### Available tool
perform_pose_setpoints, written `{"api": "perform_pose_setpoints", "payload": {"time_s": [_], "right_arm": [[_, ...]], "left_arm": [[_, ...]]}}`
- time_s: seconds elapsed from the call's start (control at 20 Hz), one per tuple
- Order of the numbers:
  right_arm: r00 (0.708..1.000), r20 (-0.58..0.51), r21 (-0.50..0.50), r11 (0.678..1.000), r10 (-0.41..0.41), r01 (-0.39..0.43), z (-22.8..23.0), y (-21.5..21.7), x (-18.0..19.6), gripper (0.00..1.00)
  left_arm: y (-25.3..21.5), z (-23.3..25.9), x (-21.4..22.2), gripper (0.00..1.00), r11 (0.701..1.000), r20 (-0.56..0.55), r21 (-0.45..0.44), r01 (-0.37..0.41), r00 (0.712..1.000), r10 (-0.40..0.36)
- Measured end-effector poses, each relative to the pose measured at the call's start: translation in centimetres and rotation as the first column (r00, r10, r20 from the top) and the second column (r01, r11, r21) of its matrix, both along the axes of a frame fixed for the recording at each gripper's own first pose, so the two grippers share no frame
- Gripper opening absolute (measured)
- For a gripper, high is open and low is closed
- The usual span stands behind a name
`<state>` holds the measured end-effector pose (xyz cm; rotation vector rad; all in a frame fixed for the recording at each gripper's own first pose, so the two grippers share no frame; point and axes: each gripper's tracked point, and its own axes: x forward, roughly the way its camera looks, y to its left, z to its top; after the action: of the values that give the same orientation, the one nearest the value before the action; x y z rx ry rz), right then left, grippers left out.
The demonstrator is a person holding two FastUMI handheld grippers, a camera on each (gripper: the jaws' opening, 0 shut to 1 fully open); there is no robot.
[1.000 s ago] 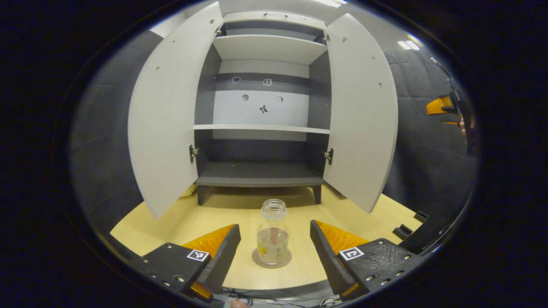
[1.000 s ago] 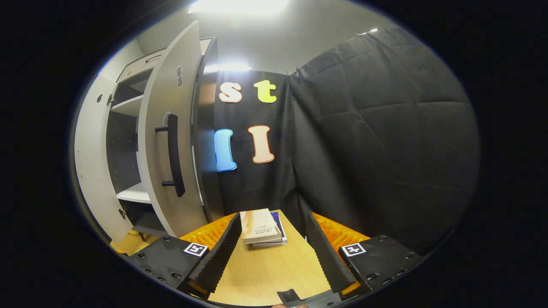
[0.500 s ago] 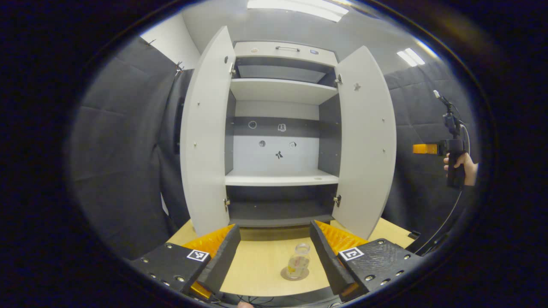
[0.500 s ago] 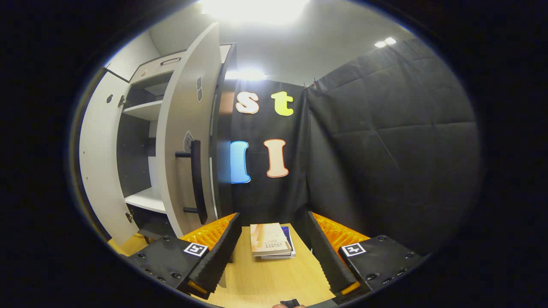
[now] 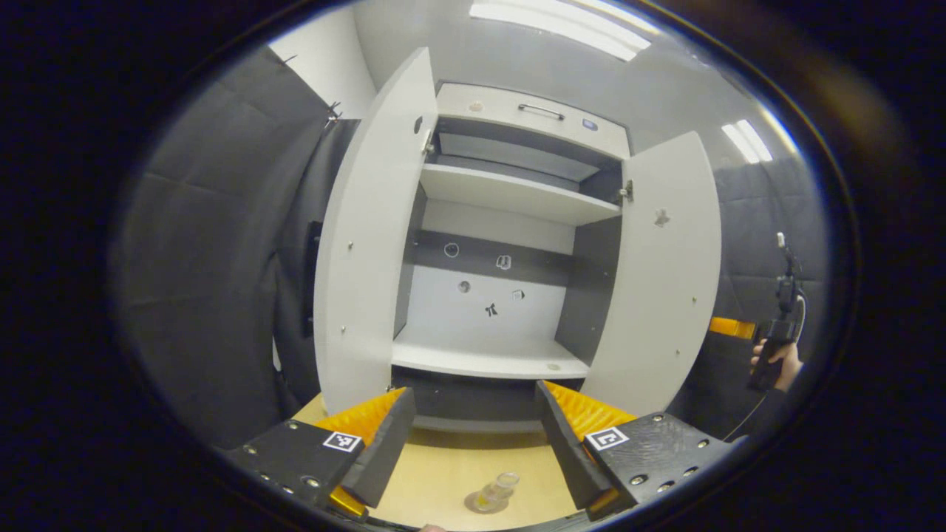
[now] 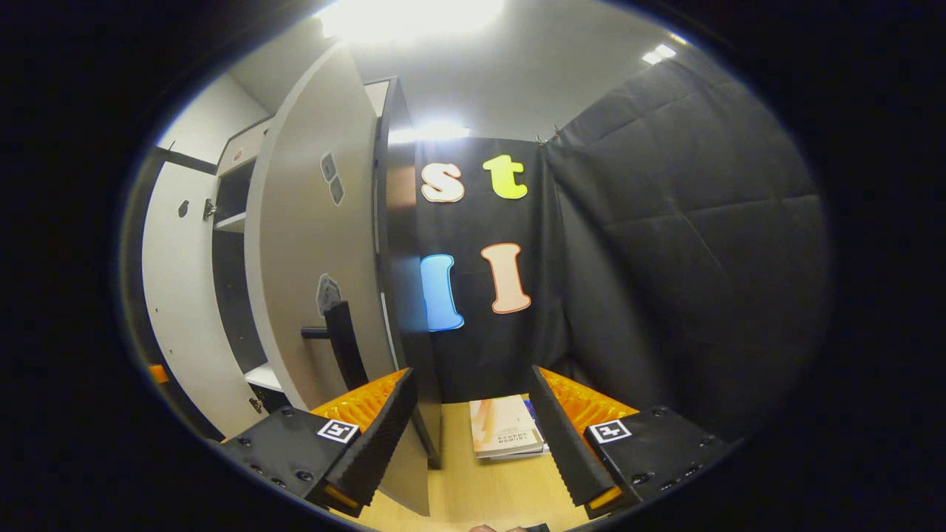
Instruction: Grasp the bottle in the cabinet with the left hand and place it on the coaster, then close the right door with the right hand and the left door with the left hand.
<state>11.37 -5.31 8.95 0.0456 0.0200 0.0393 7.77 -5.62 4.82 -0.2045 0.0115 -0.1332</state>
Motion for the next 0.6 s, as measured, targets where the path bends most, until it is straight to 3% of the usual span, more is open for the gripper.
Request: {"api": "perform_pose_setpoints", "payload": {"time_s": [0.3,0.35,0.6], "right_arm": [[0.998,0.005,-0.016,0.998,0.064,-0.064,-0.1,1.7,3.5,0.98],[0.998,0.007,-0.031,0.997,0.07,-0.069,-0.1,1.5,3.7,0.92],[0.993,-0.005,-0.019,0.993,0.119,-0.119,-0.1,3.4,4.2,0.95]], "left_arm": [[1.0,1.4,3.7,0.94,0.995,0.036,0.044,-0.09,0.995,0.089],[1.0,1.4,4.0,0.93,0.993,0.036,0.058,-0.102,0.994,0.1],[-0.3,0.3,5.2,0.94,0.995,0.009,0.037,-0.096,0.995,0.096]]}}
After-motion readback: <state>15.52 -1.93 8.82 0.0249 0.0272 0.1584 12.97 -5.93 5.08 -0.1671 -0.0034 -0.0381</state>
